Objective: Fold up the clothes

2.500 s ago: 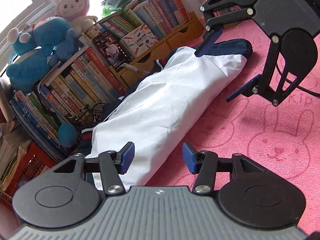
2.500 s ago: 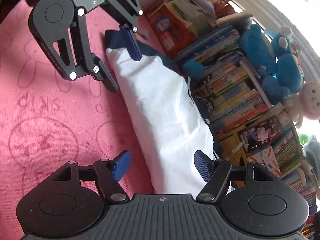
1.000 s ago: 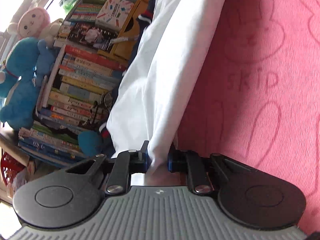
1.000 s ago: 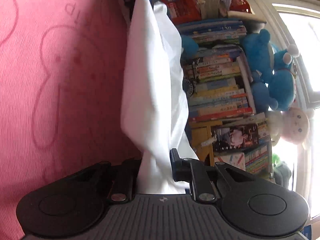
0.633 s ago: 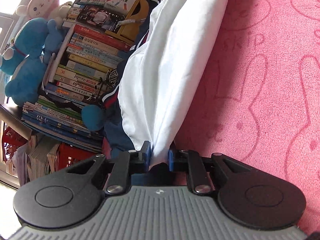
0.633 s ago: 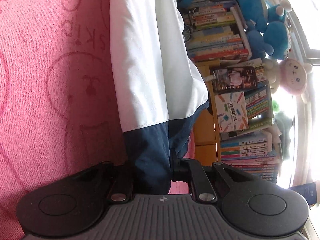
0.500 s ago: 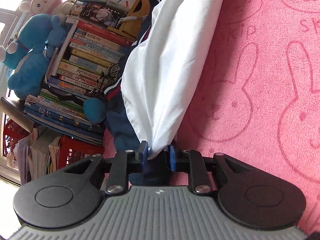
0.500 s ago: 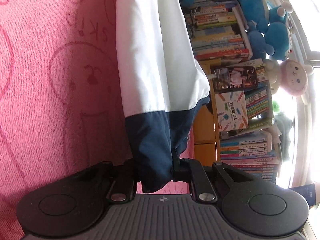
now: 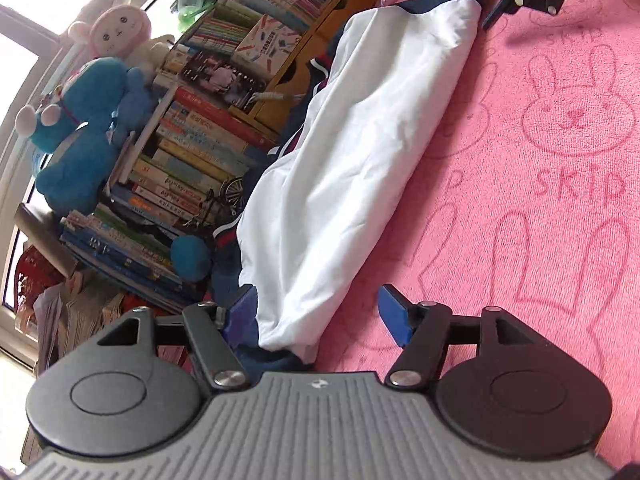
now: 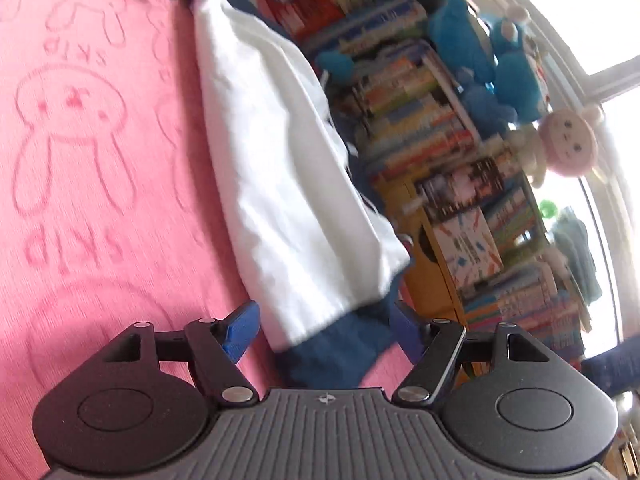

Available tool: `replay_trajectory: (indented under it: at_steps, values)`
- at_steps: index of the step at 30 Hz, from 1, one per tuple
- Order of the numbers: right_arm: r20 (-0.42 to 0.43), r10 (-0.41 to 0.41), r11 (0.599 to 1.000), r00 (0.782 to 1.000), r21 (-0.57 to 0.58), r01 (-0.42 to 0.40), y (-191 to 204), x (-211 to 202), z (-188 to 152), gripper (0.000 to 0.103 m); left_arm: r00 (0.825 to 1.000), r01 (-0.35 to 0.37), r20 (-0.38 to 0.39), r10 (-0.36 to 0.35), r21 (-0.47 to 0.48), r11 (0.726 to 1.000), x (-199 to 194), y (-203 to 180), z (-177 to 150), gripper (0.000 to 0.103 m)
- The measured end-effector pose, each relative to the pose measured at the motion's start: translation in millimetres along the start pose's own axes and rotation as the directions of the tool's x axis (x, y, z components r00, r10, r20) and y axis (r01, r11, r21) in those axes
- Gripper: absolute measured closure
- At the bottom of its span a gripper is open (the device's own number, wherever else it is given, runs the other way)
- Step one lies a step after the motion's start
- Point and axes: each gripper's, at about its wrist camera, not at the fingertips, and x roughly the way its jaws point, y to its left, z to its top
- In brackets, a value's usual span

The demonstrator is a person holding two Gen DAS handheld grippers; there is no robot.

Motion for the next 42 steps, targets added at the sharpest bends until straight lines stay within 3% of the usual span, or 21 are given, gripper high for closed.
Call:
replay_trajectory:
  at_steps: [4,6,10,11,12,13,15,17,19,23,27,30,34,37,40,41,42]
  values:
    - [0.064,0.061,0.997,0.996,0.049,-0.064,18.7,23.0,38.5,0.035,0.996,-0.021,-0.082,0.018,-0.029,0.999,19.6,11.3,-12.5,0.038]
    - [0.071,0.087,0.991,0.994,0.095,-0.094,19.7,36.1,50.3,0.052,0.987,-0.048,-0.155,0.044,-0.025,0.999,27.7,20.0,-30.9,0.038]
    - [0.059,0.104,0.985,0.993,0.132,-0.111,10.7,51.0,53.4,0.055,0.979,-0.069,-0.195,0.054,-0.072,0.995,39.4,32.7,-45.1,0.04]
    - [0.055,0.109,0.984,0.992,0.133,-0.116,8.1,53.2,53.0,0.055,0.979,-0.058,-0.198,0.038,-0.096,0.994,42.2,35.9,-44.7,0.051]
    - [0.042,0.106,0.986,0.993,0.124,-0.111,7.5,53.7,50.5,0.056,0.979,-0.031,-0.204,0.014,-0.084,0.996,45.5,34.8,-45.0,0.074]
    - [0.027,0.102,0.988,0.994,0.113,-0.104,7.3,53.8,47.4,0.06,0.978,-0.005,-0.21,-0.01,-0.073,0.997,48.8,33.7,-45.3,0.083]
    - [-0.031,0.094,0.989,0.995,0.116,-0.09,5.1,54.6,30.5,0.08,0.979,0.0,-0.204,0.012,0.059,0.998,48.6,19.7,-50.3,0.093]
    - [-0.087,0.068,0.99,0.994,0.129,-0.056,-1.0,53.4,6.7,0.081,0.979,0.0,-0.203,0.033,0.162,0.987,46.3,11.5,-59.0,0.096]
    - [-0.14,0.048,0.987,0.989,0.16,-0.025,-9.3,50.1,-14.9,0.081,0.978,0.002,-0.207,0.038,0.19,0.982,42.5,10.4,-67.7,0.098]
    - [-0.219,-0.01,0.99,0.976,0.134,0.04,-12.4,40.6,-48.6,0.081,0.975,-0.003,-0.216,0.055,0.234,0.972,34.8,7.3,-77.1,0.098]
    - [-0.24,-0.031,0.987,0.97,0.148,0.068,-10.7,26.9,-56.7,0.076,0.97,-0.027,-0.233,0.072,0.191,0.981,21.4,10.3,-70.1,0.086]
    - [-0.169,0.007,0.985,0.986,0.17,0.022,-5.3,8.9,-43.2,0.059,0.986,-0.053,-0.149,0.07,0.114,0.992,-0.5,14.8,-46.8,0.078]
    - [-0.017,0.059,0.994,0.998,0.098,-0.057,13.4,1.3,4.9,0.053,1.0,0.027,0.003,-0.027,0.074,0.997,-9.0,3.9,0.4,0.063]
    - [0.048,0.088,0.993,0.995,0.069,-0.091,26.2,16.6,33.7,0.053,0.991,0.087,0.094,-0.098,0.113,0.99,1.2,-18.1,29.7,0.058]
    - [0.101,0.101,0.994,0.99,0.042,-0.106,37.9,32.8,58.0,0.054,0.984,0.127,0.108,-0.14,0.124,0.984,19.7,-29.3,45.3,0.058]
    - [0.097,0.105,0.993,0.99,0.048,-0.11,36.8,39.6,62.6,0.062,0.982,0.14,0.113,-0.154,0.127,0.982,25.9,-33.0,50.5,0.057]
    - [0.091,0.111,0.992,0.99,0.057,-0.116,34.9,46.6,67.2,0.081,0.982,0.131,0.119,-0.145,0.122,0.984,30.2,-33.4,52.8,0.056]
